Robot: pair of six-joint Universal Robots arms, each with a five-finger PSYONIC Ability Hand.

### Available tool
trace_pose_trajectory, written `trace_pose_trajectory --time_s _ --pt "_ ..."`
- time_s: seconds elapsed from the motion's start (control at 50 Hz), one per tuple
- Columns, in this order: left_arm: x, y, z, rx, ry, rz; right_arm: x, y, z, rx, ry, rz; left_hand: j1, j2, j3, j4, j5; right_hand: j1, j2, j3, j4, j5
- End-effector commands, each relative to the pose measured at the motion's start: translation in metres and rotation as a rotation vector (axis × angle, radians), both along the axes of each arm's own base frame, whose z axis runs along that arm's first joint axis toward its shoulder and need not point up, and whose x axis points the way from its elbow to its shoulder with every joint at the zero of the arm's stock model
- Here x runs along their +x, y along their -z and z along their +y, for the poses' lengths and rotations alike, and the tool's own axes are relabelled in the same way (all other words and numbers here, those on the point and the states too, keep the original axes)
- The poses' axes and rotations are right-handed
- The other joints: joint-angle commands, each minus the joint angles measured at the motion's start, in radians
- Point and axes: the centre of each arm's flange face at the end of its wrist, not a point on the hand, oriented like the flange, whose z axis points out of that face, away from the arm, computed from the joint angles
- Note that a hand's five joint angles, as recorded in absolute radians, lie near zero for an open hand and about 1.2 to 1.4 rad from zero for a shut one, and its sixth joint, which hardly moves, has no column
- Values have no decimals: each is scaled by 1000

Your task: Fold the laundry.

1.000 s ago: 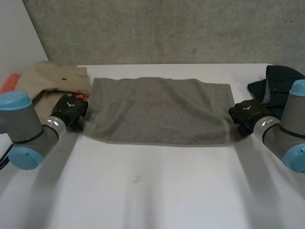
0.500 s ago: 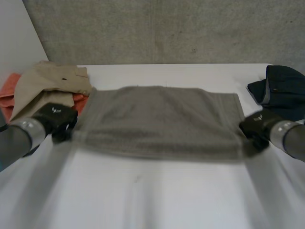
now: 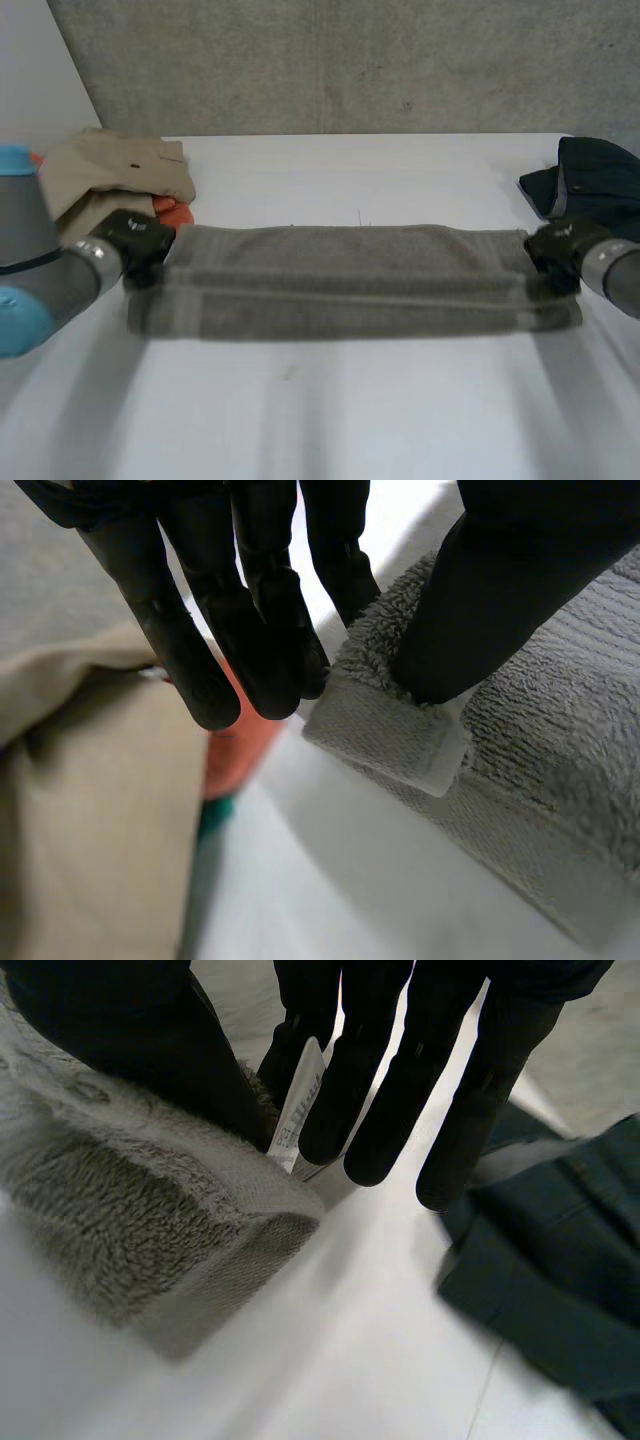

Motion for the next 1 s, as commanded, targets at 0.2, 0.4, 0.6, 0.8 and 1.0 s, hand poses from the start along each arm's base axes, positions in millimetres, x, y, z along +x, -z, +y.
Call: trace_pose_trajectory --time_s 0.2,0.4,0.6,0.8,1.0 --pt "-54 23 -71 -158 23 40 24 31 -73 -227 75 -51 -984 -1021 -1019 -1025 -982 -943 -1013 -1025 -1028 -1014" --pt "-48 13 -46 -122 105 60 12 0 -47 -114 44 -120 -984 -1021 -1019 -1025 -982 -943 -1013 -1025 -1028 -1014" --pt "-52 42 -61 -180 176 8 16 -8 -30 -45 -11 -94 -984 -1021 -1019 -1025 -982 -943 -1013 -1025 -1028 -1014" --pt "-71 54 -100 -317 194 60 38 21 -56 -126 -51 -100 -984 -1021 -1019 -1025 -982 -943 -1013 -1025 -1028 -1014" --pt "-75 27 -131 -440 116 191 29 -10 -125 -592 129 -245 -984 -1021 -1019 -1025 -982 -943 -1013 -1025 -1028 -1014"
